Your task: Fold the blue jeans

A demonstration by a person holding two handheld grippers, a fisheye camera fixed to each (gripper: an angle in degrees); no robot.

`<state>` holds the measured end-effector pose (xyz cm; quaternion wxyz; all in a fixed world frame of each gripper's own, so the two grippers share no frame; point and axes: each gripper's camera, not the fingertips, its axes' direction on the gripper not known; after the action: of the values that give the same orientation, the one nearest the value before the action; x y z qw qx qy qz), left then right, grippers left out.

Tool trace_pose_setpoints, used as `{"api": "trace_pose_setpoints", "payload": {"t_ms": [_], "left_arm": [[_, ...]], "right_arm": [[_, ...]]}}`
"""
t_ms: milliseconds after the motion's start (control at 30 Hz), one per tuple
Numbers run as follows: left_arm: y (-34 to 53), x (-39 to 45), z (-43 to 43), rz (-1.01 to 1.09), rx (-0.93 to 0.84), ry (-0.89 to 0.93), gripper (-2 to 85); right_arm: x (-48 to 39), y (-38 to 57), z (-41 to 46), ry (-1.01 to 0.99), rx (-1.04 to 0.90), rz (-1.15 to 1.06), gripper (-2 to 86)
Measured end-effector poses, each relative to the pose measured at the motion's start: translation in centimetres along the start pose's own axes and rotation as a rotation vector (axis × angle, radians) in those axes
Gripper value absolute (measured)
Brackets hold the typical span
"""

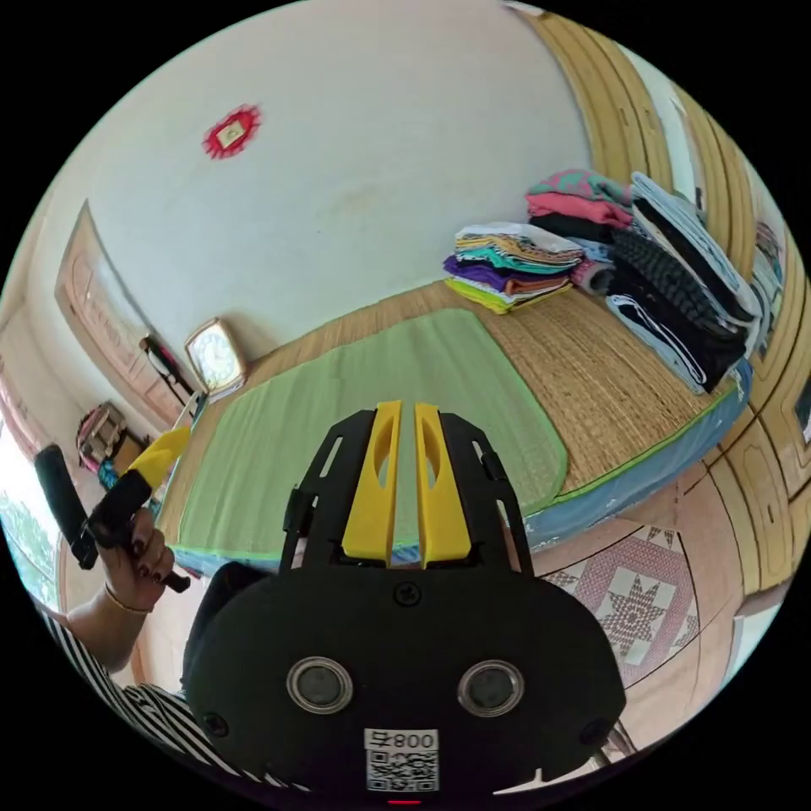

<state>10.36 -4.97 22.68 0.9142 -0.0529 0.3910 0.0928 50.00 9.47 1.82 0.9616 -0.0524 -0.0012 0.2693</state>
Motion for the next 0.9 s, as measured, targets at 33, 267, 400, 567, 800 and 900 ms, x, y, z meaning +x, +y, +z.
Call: {"api": "trace_pose_setpoints", "payload": {"t_ms": [33, 267, 400, 567, 800, 900], "left_arm": [[-1.0, -1.3, 2.5, 0.001, -0.013, 0.039, 13.9], [-8.1, -8.4, 16.2, 0.032, -0.084, 0.259, 12.6], [-13.2, -11.4, 22.8, 0.067, -0.116, 0.313, 12.4], [-17.5, -13.8, 29.4, 0.019, -0.214, 0.343, 12.3], [-22.8, -15.8, 39.3, -0.011, -0.335, 0.377, 12.1], [-25.1, -16.5, 43.0, -0.01, -0.342, 0.402, 12.1]], "right_arm": [[2.3, -1.7, 0.2, 0.019, 0.02, 0.033, 4.9], [12.1, -12.0, 2.1, 0.15, 0.112, 0.126, 6.2], [15.5, -19.7, 3.6, 0.267, 0.142, 0.115, 6.7], [19.0, -29.9, 2.8, 0.545, 0.223, 0.053, 8.7], [28.6, -45.9, 3.5, 0.819, 0.215, 0.029, 9.5], [32.3, -50.5, 5.0, 0.878, 0.17, 0.017, 9.8]]}}
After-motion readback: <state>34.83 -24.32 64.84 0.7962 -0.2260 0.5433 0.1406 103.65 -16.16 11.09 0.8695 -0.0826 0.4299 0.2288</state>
